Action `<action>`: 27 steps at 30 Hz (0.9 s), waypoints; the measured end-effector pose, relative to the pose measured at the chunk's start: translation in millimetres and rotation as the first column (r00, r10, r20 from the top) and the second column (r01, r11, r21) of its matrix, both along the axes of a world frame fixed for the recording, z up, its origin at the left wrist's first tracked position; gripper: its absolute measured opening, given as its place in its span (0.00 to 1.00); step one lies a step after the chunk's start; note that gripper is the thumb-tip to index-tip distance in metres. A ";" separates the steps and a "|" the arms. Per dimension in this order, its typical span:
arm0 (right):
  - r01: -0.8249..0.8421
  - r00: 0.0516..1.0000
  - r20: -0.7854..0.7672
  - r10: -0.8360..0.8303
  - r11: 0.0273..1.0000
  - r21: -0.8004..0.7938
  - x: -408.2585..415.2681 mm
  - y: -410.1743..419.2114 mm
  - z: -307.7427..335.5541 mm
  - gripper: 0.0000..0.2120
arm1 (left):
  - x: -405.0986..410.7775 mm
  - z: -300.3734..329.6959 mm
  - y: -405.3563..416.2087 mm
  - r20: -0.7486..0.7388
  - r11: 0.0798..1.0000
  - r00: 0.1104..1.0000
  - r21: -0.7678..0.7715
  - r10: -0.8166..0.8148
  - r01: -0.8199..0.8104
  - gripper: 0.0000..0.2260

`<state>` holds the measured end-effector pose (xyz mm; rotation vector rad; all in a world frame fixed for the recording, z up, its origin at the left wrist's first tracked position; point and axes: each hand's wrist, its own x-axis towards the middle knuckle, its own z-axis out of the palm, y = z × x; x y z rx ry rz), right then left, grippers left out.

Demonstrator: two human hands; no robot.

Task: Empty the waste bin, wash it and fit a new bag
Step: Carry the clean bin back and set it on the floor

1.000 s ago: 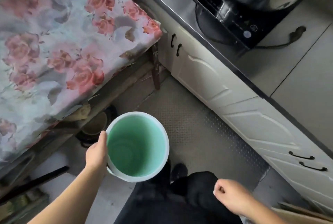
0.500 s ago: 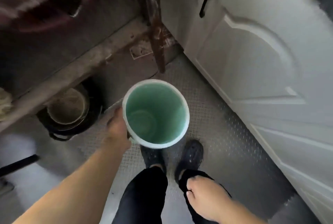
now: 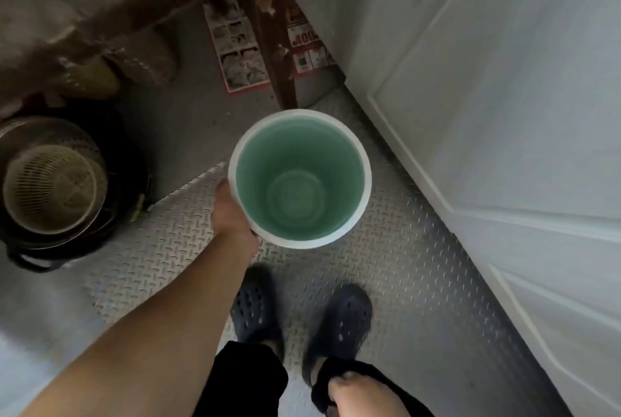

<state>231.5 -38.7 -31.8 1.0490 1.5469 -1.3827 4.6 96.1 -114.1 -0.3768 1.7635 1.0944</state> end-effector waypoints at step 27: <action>-0.050 0.999 0.020 0.047 0.987 0.152 9.1 -21.4 -20.5 0.18 | 19.3 -41.4 -47.5 -0.092 0.949 0.990 -0.306 -0.107 0.074 0.25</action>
